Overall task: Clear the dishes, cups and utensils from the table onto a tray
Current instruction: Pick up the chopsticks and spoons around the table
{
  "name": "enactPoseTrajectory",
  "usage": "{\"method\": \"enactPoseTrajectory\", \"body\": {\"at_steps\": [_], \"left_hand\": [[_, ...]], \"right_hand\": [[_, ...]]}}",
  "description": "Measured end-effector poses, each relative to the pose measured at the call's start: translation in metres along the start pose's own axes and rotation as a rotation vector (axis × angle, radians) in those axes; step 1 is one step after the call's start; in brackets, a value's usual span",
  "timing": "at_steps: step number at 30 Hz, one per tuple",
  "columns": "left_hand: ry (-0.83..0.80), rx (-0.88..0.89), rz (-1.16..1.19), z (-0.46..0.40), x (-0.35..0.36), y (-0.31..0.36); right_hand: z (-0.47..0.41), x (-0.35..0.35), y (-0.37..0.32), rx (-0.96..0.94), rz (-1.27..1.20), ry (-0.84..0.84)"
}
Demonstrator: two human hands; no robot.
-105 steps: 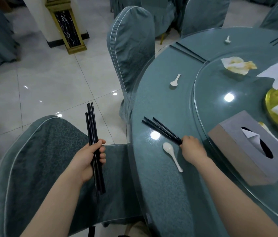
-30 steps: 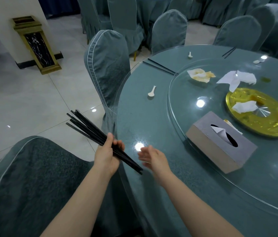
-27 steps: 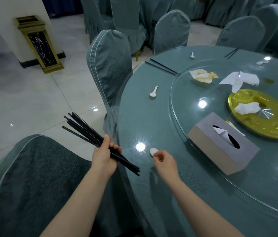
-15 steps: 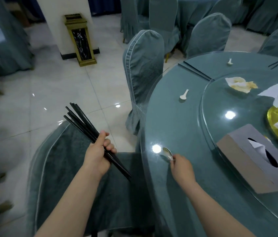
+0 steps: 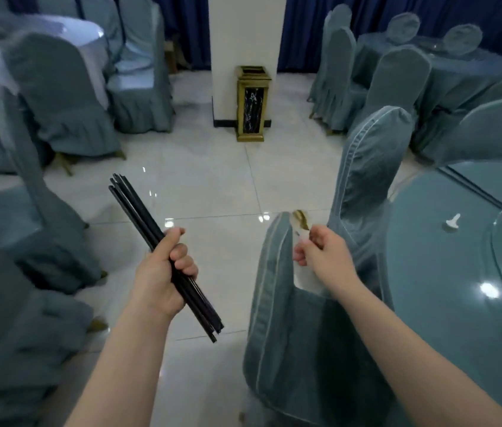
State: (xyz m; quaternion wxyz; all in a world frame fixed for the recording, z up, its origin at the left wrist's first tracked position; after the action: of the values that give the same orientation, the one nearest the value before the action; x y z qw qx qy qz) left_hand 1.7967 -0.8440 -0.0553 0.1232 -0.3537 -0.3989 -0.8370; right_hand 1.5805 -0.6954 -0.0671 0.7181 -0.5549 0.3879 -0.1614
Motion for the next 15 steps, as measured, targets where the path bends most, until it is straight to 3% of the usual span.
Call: {"method": "enactPoseTrajectory", "body": {"at_steps": [4,8,15], "left_hand": [[0.026,0.023,0.009,0.009,-0.070,0.072],[0.061,0.032,0.028,0.016,-0.119,0.123],[0.129,0.043,0.104,-0.005,-0.164,0.171]], "right_hand": [[0.016,0.096,-0.062,-0.054,-0.074,-0.155],[0.033,0.166,-0.084,0.034,-0.109,-0.263],[0.022,0.216,-0.099,0.104,-0.004,-0.353]]}}
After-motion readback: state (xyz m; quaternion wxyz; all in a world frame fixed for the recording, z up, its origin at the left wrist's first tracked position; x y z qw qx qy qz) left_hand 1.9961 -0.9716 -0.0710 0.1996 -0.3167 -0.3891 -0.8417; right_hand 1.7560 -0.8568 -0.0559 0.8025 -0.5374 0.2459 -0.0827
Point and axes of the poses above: each hand's wrist, its own z-axis away from the middle knuckle, its own x-axis out of the palm, y = z × x, the point moved 5 cm from there along -z, towards the middle knuckle, and after that the axes turned 5 degrees about z, right-handed, at the moved point
